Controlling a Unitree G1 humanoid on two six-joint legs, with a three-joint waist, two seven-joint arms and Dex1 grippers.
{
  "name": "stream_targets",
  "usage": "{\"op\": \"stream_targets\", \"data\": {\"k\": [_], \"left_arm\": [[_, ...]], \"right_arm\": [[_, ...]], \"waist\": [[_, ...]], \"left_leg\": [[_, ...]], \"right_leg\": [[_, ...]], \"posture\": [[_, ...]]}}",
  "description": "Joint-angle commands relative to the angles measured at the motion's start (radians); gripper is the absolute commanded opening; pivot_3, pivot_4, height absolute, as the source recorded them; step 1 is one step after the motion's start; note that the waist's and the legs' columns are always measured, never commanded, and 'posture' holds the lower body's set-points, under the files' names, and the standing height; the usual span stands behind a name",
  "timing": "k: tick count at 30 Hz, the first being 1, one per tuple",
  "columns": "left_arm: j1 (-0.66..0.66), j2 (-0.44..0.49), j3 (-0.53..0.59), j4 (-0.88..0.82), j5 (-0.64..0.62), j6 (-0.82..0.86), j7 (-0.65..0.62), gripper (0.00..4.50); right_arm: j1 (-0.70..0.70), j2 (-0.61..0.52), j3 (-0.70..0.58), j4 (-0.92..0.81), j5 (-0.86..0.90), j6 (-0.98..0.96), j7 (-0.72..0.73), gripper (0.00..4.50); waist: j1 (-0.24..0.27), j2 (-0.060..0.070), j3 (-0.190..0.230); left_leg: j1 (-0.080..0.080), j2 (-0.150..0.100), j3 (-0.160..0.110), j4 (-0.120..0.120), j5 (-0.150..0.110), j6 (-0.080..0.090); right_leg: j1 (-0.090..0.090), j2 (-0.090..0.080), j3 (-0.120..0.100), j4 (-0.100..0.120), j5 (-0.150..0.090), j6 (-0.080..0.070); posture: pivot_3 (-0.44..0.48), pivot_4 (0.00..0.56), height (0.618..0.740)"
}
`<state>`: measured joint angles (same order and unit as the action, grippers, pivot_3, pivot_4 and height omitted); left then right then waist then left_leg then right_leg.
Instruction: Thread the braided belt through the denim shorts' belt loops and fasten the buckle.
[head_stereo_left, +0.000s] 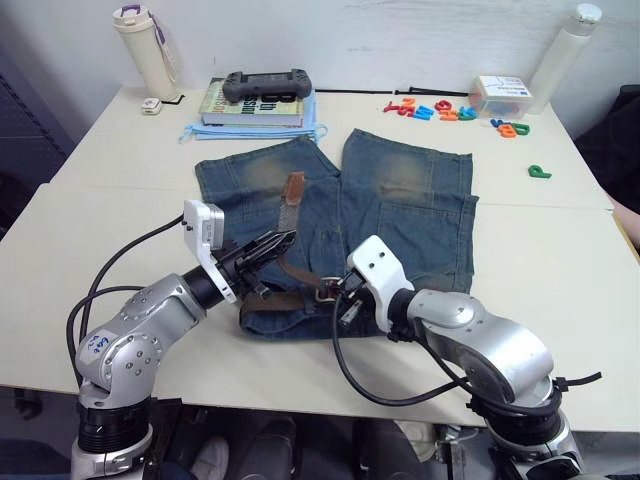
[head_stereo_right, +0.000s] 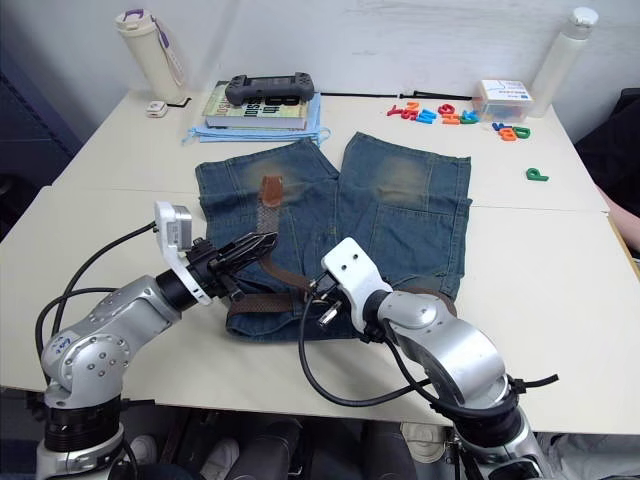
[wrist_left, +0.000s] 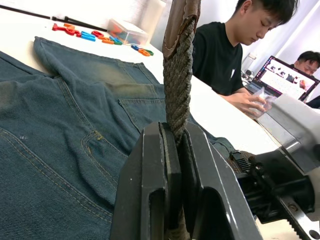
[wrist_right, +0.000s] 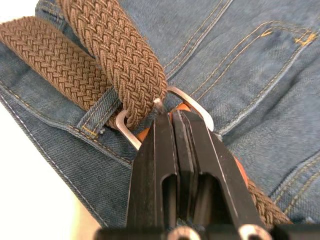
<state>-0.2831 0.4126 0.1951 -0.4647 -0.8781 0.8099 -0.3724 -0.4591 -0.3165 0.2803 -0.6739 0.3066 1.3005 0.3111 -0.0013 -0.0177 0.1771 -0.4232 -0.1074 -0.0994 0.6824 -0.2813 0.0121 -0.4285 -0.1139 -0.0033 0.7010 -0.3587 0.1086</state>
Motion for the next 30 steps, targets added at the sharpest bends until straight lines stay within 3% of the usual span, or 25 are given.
{"op": "stream_targets", "data": {"k": [1, 16, 30], "left_arm": [[0.004, 0.008, 0.007, -0.050, -0.020, -0.008, 0.001, 0.00], [-0.008, 0.003, -0.005, -0.045, -0.011, -0.012, 0.004, 0.00], [-0.083, -0.027, -0.090, 0.003, 0.041, -0.035, 0.003, 0.00]], "right_arm": [[-0.009, 0.011, 0.029, -0.003, -0.006, -0.040, -0.010, 0.10], [-0.022, -0.016, 0.151, 0.021, -0.051, -0.073, -0.026, 0.10], [0.015, -0.181, 0.388, 0.033, -0.254, -0.218, -0.037, 0.10]], "waist": [[0.000, 0.000, 0.000], [-0.001, 0.000, 0.000], [0.001, 0.000, 0.000]], "left_leg": [[0.000, 0.000, 0.000, 0.000, 0.000, 0.000], [0.000, 0.000, 0.000, 0.000, 0.000, 0.000], [0.000, 0.000, 0.000, 0.000, 0.000, 0.000]], "right_leg": [[0.000, 0.000, 0.000, 0.000, 0.000, 0.000], [0.000, 0.000, 0.000, 0.000, 0.000, 0.000], [0.001, 0.000, 0.000, -0.001, 0.000, 0.000]], "posture": [[0.000, 0.150, 0.667], [0.000, 0.150, 0.667], [0.000, 0.150, 0.667]]}}
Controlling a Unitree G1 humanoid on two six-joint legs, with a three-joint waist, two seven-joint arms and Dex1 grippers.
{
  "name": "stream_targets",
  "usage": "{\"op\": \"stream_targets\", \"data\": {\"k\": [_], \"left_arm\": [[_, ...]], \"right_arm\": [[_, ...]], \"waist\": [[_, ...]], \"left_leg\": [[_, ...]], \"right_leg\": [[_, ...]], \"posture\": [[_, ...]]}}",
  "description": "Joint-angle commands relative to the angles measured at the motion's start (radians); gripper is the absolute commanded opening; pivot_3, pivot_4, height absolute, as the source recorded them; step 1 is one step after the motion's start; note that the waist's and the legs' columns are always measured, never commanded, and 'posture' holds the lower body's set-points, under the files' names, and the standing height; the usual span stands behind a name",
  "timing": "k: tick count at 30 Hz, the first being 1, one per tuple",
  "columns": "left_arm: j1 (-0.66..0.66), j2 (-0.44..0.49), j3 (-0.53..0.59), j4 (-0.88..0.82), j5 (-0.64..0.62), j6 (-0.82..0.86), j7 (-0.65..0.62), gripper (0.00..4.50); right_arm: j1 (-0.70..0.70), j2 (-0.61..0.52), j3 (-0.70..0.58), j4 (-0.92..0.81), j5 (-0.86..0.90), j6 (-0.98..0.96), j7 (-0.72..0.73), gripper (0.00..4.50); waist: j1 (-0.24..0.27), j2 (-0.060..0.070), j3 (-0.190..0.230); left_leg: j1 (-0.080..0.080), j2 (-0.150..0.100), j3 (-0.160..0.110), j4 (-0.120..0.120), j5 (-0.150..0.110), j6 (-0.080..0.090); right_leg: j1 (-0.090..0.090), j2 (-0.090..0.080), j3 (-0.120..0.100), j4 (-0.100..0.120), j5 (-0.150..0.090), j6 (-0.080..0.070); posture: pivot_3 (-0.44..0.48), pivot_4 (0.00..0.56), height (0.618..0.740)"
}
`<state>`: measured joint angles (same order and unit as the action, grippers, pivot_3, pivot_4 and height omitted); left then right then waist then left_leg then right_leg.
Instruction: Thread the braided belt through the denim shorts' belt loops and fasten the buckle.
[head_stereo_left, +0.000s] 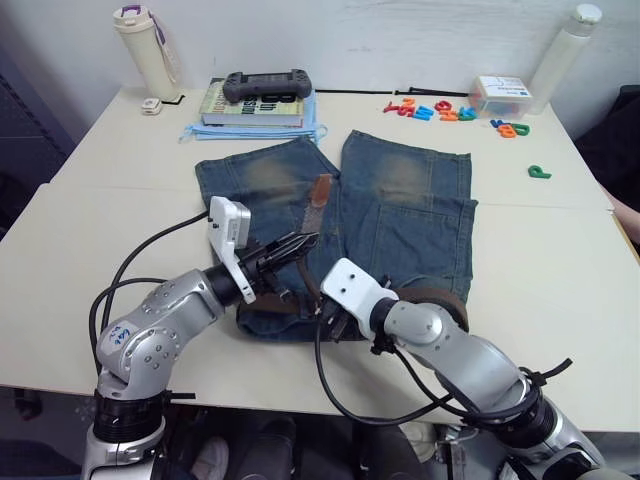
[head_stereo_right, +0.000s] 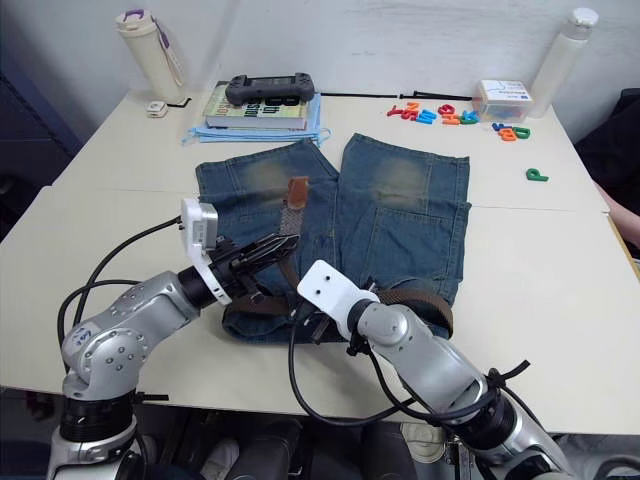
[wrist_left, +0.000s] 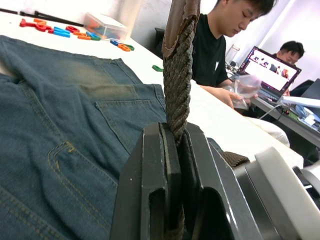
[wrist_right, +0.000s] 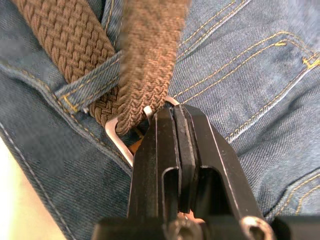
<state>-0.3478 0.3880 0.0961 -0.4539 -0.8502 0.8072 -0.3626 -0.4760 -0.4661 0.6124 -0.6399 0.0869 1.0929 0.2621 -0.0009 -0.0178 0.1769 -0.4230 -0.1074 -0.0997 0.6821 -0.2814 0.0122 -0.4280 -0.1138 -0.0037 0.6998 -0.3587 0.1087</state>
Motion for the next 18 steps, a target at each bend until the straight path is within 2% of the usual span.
{"op": "stream_targets", "data": {"k": [1, 8, 18], "left_arm": [[-0.022, -0.001, 0.004, 0.000, 0.021, -0.034, -0.012, 0.00], [-0.058, 0.010, -0.018, 0.058, 0.051, -0.030, -0.054, 0.00], [-0.076, 0.000, -0.036, 0.059, 0.051, -0.011, -0.064, 0.00]], "right_arm": [[0.033, -0.040, 0.068, -0.012, -0.045, -0.027, 0.019, 0.10], [0.041, -0.102, 0.142, -0.031, -0.146, -0.109, 0.062, 0.10], [0.034, -0.111, 0.213, -0.001, -0.279, -0.148, 0.108, 0.10]], "waist": [[0.002, 0.000, 0.000], [0.004, 0.000, 0.000], [0.003, 0.000, 0.000]], "left_leg": [[0.000, 0.000, 0.000, 0.000, 0.000, 0.000], [0.000, 0.000, 0.000, 0.000, 0.000, 0.000], [0.000, 0.000, 0.000, 0.000, -0.001, 0.001]], "right_leg": [[0.000, 0.000, 0.000, 0.000, 0.000, 0.000], [0.001, 0.000, 0.000, -0.002, 0.000, 0.000], [0.001, 0.000, 0.000, -0.002, 0.000, 0.000]], "posture": [[0.000, 0.150, 0.667], [0.000, 0.150, 0.667], [0.000, 0.150, 0.667]]}}
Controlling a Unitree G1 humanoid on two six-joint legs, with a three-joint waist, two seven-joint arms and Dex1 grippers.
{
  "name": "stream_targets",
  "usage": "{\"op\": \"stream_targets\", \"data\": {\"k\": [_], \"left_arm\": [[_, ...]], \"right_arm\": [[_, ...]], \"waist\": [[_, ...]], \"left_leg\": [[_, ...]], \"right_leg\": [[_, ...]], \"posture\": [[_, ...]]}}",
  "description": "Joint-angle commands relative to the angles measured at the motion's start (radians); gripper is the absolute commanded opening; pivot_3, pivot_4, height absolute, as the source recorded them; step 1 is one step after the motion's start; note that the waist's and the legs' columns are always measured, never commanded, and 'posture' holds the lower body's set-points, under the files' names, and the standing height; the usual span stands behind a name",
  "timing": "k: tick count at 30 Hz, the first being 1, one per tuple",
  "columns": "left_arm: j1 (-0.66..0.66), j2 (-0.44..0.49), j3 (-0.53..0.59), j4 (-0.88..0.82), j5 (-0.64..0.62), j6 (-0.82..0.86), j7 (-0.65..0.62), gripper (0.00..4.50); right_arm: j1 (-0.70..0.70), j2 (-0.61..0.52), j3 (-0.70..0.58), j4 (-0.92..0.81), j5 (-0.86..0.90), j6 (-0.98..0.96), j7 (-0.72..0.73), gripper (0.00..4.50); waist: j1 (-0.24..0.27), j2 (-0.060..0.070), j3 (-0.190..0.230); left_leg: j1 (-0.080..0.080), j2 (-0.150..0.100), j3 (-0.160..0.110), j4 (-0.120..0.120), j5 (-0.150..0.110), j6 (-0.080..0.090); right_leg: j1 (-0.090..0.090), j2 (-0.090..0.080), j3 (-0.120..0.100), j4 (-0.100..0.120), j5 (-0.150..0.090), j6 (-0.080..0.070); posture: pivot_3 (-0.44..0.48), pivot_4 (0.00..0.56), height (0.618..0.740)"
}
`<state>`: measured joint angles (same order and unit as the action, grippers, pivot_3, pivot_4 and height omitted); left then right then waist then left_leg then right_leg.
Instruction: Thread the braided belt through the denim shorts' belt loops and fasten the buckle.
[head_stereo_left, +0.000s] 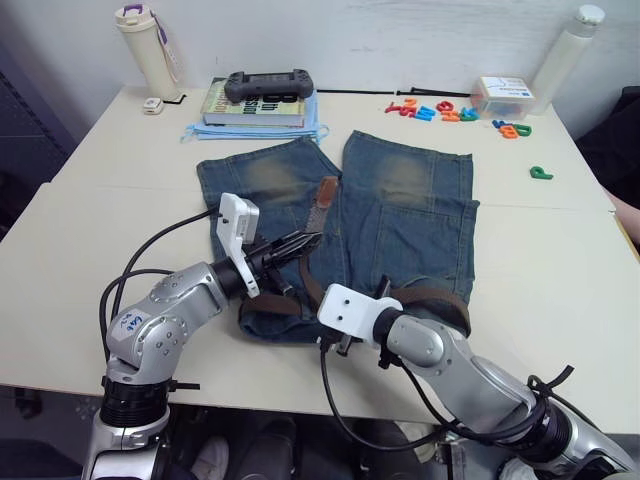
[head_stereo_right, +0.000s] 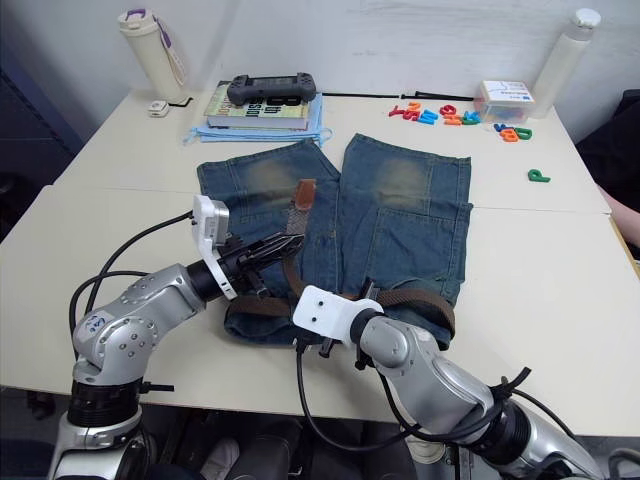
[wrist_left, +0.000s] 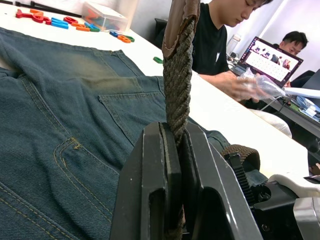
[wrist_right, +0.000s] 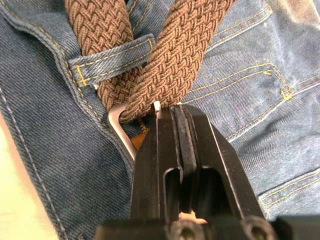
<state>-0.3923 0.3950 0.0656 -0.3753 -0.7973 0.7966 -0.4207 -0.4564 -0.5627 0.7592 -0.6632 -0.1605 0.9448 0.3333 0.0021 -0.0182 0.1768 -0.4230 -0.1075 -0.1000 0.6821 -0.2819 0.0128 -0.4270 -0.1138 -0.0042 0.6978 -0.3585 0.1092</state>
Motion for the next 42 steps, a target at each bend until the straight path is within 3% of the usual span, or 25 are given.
{"op": "stream_targets", "data": {"k": [1, 10, 22, 33, 42], "left_arm": [[-0.039, -0.011, -0.011, -0.020, -0.003, 0.004, -0.003, 0.00], [-0.178, -0.109, -0.117, 0.114, 0.094, 0.016, 0.037, 0.00], [-0.362, -0.207, -0.288, 0.301, 0.207, -0.029, -0.168, 0.00], [-0.502, -0.386, -0.276, 0.504, 0.323, -0.113, -0.140, 0.00], [-0.576, -0.461, -0.257, 0.570, 0.366, -0.148, -0.166, 0.00]], "right_arm": [[0.017, -0.016, 0.074, 0.029, -0.049, -0.007, 0.042, 0.10], [0.023, -0.030, 0.094, 0.039, -0.165, -0.067, 0.132, 0.10], [0.044, -0.067, 0.071, 0.042, -0.232, -0.123, 0.294, 0.10], [0.055, -0.095, 0.109, 0.049, -0.358, -0.212, 0.419, 0.10], [0.079, -0.049, 0.125, 0.048, -0.399, -0.198, 0.551, 0.10]], "waist": [[0.000, 0.000, 0.000], [0.002, -0.001, -0.001], [0.013, -0.002, -0.001], [0.027, -0.002, -0.001], [0.027, -0.003, -0.001]], "left_leg": [[0.000, 0.000, 0.000, 0.000, 0.000, 0.000], [0.001, 0.000, 0.000, 0.000, 0.000, 0.000], [0.000, -0.001, 0.000, 0.000, 0.000, 0.000], [0.000, -0.001, 0.000, 0.001, 0.000, 0.000], [0.000, -0.001, -0.001, 0.001, 0.000, 0.000]], "right_leg": [[0.000, 0.000, 0.000, 0.000, 0.000, 0.000], [0.001, 0.000, -0.001, 0.000, 0.000, 0.000], [0.001, 0.000, -0.001, -0.001, 0.000, 0.001], [0.002, 0.000, -0.001, -0.002, 0.001, 0.002], [0.003, 0.000, -0.002, -0.003, 0.001, 0.002]], "posture": [[0.000, 0.150, 0.667], [0.000, 0.150, 0.667], [0.000, 0.150, 0.667], [0.000, 0.150, 0.667], [0.000, 0.150, 0.667]]}}
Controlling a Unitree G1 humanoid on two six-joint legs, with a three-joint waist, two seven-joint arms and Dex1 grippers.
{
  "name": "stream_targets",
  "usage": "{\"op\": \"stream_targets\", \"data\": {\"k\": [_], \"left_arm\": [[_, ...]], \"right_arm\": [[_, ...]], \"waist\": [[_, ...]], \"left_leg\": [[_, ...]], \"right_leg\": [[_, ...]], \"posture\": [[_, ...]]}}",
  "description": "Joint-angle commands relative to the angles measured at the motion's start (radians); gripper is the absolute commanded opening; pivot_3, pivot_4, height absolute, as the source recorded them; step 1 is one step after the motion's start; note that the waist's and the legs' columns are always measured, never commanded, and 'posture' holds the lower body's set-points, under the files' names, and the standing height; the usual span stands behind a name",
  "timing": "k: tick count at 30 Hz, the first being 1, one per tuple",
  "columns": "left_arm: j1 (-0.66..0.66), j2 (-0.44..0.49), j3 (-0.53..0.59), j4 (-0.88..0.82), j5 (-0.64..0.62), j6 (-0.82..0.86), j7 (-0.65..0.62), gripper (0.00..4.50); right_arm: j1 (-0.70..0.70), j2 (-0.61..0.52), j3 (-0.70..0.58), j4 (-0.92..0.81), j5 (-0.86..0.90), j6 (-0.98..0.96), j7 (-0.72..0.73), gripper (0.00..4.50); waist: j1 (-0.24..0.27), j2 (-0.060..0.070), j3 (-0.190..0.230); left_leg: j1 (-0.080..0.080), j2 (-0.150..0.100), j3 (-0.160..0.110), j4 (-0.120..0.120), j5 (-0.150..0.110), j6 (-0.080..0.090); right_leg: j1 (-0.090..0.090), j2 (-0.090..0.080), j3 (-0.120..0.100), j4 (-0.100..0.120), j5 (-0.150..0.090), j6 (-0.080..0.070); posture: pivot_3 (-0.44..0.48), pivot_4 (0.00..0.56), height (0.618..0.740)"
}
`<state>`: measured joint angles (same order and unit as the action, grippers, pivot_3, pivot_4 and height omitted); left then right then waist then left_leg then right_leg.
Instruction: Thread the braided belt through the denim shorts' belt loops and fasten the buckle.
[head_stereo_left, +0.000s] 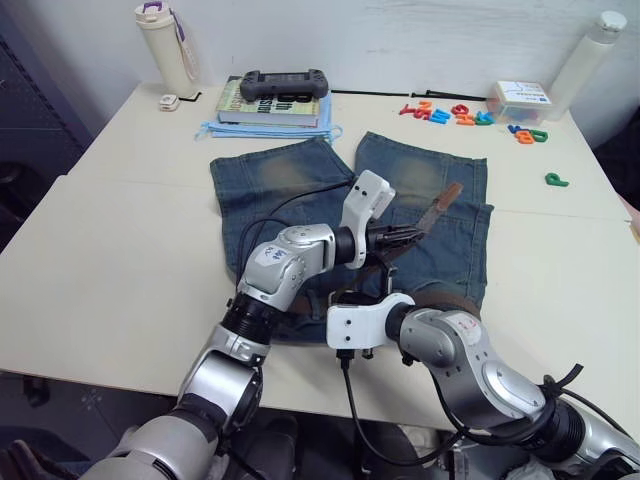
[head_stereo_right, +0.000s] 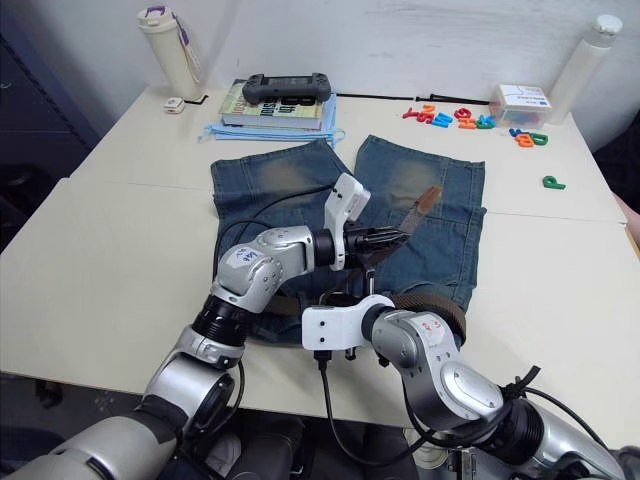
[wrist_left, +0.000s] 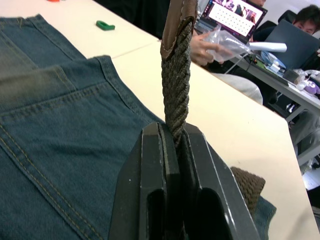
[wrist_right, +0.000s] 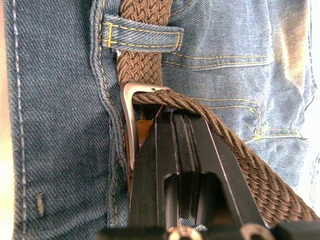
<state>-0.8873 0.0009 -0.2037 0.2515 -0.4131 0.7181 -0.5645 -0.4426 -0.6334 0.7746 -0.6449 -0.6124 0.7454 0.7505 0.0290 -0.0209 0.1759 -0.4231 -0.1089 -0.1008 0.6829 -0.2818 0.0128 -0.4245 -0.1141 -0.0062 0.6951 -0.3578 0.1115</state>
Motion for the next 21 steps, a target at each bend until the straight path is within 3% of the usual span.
{"op": "stream_targets", "data": {"k": [1, 11, 21], "left_arm": [[-0.083, -0.072, 0.013, -0.057, -0.016, -0.068, -0.025, 0.00], [-0.109, -0.141, 0.009, -0.040, 0.005, -0.075, -0.038, 0.00], [-0.175, -0.207, 0.026, 0.091, 0.055, -0.145, -0.063, 0.00]], "right_arm": [[0.065, 0.029, 0.113, 0.031, 0.050, 0.006, 0.146, 0.10], [0.078, 0.049, 0.111, 0.031, 0.026, -0.002, 0.221, 0.10], [0.089, 0.065, 0.099, 0.037, 0.008, -0.025, 0.251, 0.10]], "waist": [[0.000, 0.000, 0.000], [0.001, 0.000, 0.000], [0.002, 0.000, 0.000]], "left_leg": [[0.000, 0.000, 0.000, 0.000, 0.000, 0.000], [0.000, 0.000, 0.000, 0.000, 0.000, 0.000], [0.001, 0.000, 0.000, 0.000, 0.000, 0.000]], "right_leg": [[0.000, 0.000, 0.000, 0.000, 0.000, 0.000], [0.000, 0.000, 0.000, 0.000, 0.000, 0.000], [0.001, 0.000, -0.001, -0.001, 0.000, 0.001]], "posture": [[0.000, 0.150, 0.667], [0.000, 0.150, 0.667], [0.000, 0.150, 0.667]]}}
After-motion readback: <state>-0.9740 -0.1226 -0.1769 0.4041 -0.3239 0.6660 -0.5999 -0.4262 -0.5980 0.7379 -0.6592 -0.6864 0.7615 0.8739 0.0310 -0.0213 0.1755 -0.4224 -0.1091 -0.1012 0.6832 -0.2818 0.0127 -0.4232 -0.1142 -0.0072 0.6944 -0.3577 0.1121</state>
